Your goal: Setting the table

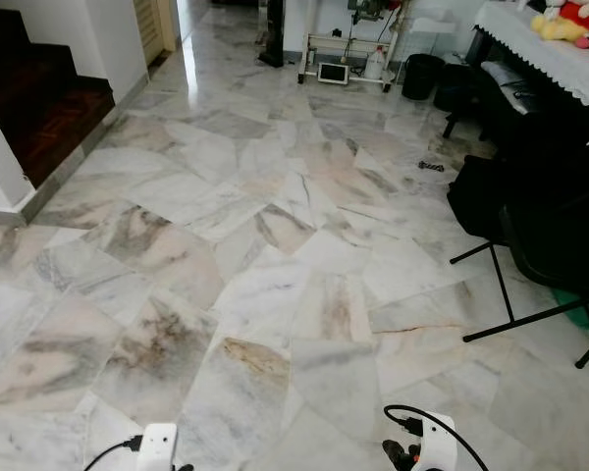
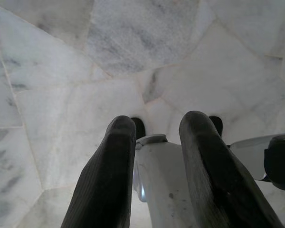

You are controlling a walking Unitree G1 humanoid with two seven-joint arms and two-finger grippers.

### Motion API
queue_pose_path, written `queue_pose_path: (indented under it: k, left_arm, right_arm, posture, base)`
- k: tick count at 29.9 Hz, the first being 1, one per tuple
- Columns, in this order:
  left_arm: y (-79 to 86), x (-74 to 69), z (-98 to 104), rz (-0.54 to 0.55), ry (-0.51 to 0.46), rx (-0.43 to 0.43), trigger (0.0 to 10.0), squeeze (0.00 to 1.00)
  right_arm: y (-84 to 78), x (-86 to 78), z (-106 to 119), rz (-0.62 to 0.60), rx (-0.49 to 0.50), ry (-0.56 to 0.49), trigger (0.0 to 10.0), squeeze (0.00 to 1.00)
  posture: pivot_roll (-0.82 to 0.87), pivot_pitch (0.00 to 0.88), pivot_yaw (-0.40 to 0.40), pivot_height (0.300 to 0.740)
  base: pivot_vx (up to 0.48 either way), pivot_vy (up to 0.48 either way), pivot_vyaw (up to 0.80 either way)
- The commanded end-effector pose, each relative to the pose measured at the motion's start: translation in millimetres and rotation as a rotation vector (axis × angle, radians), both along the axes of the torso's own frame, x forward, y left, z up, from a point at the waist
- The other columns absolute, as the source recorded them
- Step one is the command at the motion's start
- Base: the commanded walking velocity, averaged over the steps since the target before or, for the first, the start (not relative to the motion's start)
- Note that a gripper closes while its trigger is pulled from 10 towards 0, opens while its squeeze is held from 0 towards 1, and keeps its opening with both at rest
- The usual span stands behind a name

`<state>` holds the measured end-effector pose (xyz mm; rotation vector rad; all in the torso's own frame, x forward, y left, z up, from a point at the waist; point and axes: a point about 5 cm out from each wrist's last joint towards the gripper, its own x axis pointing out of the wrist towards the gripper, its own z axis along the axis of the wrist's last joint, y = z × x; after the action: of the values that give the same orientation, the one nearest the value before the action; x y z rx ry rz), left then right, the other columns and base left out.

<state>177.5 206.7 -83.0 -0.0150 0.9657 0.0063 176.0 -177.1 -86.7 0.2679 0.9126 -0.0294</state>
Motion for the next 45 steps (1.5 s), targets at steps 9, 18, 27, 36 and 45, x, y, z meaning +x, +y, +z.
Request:
queue_pose_path:
  k: [9,18,27,36,45]
  left_arm:
    - [0.6,0.2,0,-0.049,0.000,0.014,10.0,0.00]
    - [10.6,1.3,3,-0.069,0.002,0.038,10.0,0.00]
    - [9.5,8.2,6,-0.023,-0.027,0.036,10.0,0.00]
    - [7.8,0.1,2,-0.023,0.006,0.020,10.0,0.00]
    - [10.9,-1.4,1,-0.004,0.011,0.040,10.0,0.00]
  right_arm:
    - [-0.7,-1.4,-1,-0.007,0.008,0.004,10.0,0.00]
    - [13.4,-8.4,-5,-0.009,0.028,0.018,10.0,0.00]
    - [5.2,-10.6,-5,-0.020,-0.014,0.022,10.0,0.00]
    - [2.7,-8.4,-4,-0.004,-0.024,0.019,10.0,0.00]
    - [9.4,-8.9,-5,0.010,-0.012,0.031,10.0,0.00]
  posture:
    - [0.16,0.000,-0.076,0.736]
    - [0.15,0.000,-0.042,0.736]
    - [0.15,0.000,-0.052,0.736]
    - [0.15,0.000,-0.074,0.736]
    - [0.15,0.000,-0.070,0.736]
  base:
    - [0.000,0.000,0.00]
    - [0.000,0.000,0.00]
    - [0.000,0.000,-0.06]
    - [0.000,0.000,-0.80]
    - [0.000,0.000,-0.80]
